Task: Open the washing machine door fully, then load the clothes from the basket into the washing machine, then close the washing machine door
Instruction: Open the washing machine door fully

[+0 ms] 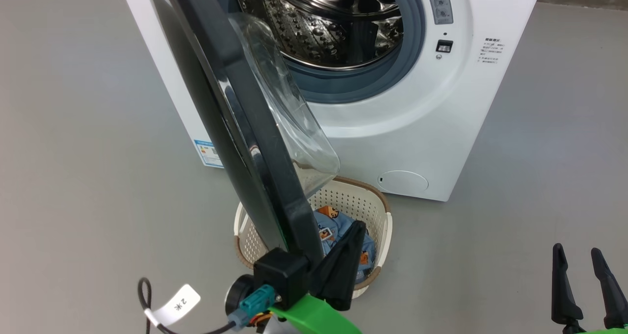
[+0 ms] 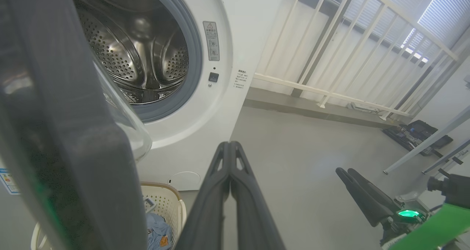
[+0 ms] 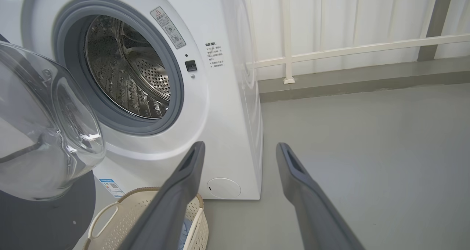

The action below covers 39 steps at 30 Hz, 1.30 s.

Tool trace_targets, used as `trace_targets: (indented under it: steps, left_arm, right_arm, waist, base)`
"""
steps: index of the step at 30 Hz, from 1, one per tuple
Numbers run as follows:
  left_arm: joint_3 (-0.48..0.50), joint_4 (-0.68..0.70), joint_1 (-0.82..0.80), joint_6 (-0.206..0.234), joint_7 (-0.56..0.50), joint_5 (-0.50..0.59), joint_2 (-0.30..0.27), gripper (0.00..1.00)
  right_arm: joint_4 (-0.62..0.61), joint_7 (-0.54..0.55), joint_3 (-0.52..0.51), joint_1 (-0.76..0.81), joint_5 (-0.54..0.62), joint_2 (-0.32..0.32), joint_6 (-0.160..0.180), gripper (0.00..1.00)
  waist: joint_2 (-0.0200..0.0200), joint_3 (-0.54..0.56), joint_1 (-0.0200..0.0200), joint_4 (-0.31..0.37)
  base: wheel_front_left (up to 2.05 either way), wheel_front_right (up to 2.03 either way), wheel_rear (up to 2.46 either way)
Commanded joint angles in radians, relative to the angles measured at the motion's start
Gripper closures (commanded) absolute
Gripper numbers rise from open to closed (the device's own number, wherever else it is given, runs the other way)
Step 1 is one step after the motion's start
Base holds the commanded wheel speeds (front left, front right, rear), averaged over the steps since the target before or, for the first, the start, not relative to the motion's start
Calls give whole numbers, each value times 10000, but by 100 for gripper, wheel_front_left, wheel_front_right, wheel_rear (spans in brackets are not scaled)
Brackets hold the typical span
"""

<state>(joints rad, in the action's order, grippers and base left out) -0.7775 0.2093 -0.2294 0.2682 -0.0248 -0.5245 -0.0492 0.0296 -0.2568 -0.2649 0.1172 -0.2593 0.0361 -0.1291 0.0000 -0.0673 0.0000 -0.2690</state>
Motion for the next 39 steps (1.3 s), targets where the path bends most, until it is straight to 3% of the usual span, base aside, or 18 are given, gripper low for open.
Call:
trace_targets:
  steps: [1, 12, 39]
  left_arm:
    - [362, 123, -104, 16, 112, -62, -11, 100]
    - [588, -486, -51, 18, 394, -327, -12, 100]
    - [825, -512, -422, 224, 656, -151, -178, 100]
  right_arm:
    - [-206, -49, 297, -358, -127, 141, -16, 0]
    - [-248, -49, 319, -374, -72, 141, -16, 0]
    - [-221, -49, 351, -555, 12, 141, -16, 0]
  waist:
    - [0, -10, 0, 0]
    - [0, -173, 0, -75]
    - [0, -485, 0, -710]
  base:
    - [0, 0, 0]
    - [0, 0, 0]
    - [0, 0, 0]
